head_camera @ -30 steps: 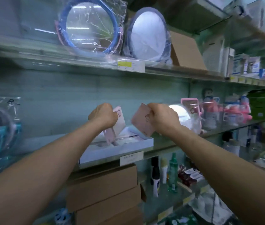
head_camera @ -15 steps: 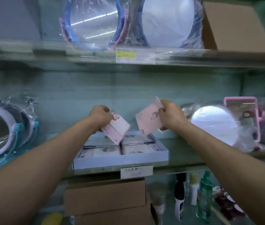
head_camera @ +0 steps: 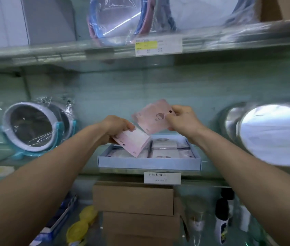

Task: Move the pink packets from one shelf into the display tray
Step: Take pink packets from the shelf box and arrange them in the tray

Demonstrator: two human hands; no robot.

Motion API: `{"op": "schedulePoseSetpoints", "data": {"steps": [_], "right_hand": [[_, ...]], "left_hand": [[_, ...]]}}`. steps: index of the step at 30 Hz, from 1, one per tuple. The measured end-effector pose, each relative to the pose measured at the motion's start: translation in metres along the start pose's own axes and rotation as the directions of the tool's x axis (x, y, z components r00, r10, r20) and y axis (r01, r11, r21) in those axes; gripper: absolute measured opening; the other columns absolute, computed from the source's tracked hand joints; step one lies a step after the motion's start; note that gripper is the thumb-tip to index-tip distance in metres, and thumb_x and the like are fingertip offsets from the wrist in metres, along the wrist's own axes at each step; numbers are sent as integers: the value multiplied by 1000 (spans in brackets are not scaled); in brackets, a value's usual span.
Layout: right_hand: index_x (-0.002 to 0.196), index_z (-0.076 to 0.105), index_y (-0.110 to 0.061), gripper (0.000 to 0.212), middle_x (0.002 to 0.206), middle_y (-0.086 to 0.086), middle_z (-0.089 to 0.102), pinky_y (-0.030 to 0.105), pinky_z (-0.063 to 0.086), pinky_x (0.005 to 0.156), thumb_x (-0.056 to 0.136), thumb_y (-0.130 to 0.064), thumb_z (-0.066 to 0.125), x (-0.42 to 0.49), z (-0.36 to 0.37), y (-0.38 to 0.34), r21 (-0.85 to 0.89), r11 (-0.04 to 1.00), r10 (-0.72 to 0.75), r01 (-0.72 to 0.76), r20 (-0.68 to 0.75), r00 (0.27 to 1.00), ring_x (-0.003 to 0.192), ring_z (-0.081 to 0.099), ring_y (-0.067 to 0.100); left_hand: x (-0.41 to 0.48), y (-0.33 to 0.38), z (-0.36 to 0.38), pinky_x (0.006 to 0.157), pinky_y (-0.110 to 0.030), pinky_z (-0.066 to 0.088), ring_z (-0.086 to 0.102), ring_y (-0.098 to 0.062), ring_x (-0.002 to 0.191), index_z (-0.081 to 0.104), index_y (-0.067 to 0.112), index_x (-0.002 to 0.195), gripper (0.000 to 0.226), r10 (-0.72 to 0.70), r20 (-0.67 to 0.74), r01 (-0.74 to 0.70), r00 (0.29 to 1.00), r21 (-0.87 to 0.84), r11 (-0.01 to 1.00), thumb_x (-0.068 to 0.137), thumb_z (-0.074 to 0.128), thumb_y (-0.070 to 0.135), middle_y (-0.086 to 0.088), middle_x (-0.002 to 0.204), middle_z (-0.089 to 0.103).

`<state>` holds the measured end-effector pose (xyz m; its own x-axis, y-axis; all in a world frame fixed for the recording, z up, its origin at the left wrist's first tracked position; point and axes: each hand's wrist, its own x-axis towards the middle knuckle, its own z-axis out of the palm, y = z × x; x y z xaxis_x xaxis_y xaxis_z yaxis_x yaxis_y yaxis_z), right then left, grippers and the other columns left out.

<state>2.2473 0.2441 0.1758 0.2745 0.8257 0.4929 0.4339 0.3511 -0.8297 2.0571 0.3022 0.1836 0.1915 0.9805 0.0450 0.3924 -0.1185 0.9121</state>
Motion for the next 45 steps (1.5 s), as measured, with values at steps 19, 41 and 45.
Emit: {"op": "schedulePoseSetpoints", "data": {"steps": [19, 41, 45], "right_hand": [[104, 69, -12, 39, 119, 7, 63, 21, 54, 74, 89, 9, 40, -12, 9, 7, -263, 939, 291, -219, 273, 917, 106, 58, 18], [150, 20, -22, 85, 113, 16, 59, 28, 53, 50, 82, 6, 62, 1, 17, -14, 103, 935, 340, -340, 23, 940, 59, 57, 15], [147, 26, -19, 78, 112, 14, 58, 38, 55, 61, 83, 13, 57, 2, 23, -21, 320, 879, 364, -354, 32, 931, 69, 60, 20]], "left_hand": [[12, -18, -4, 75, -43, 53, 64, -27, 82, 55, 5, 100, 6, -94, 189, 150, 977, -304, 941, 96, 51, 7, -17, 98, 67], [12, -17, -12, 61, -30, 57, 63, -21, 70, 59, 8, 96, 10, -30, 224, 90, 974, -263, 961, 87, 62, 12, -12, 84, 65], [10, -13, -8, 70, -34, 54, 61, -20, 76, 58, 14, 95, 17, -17, 261, 94, 965, -286, 954, 91, 59, 30, -7, 82, 63]]}}
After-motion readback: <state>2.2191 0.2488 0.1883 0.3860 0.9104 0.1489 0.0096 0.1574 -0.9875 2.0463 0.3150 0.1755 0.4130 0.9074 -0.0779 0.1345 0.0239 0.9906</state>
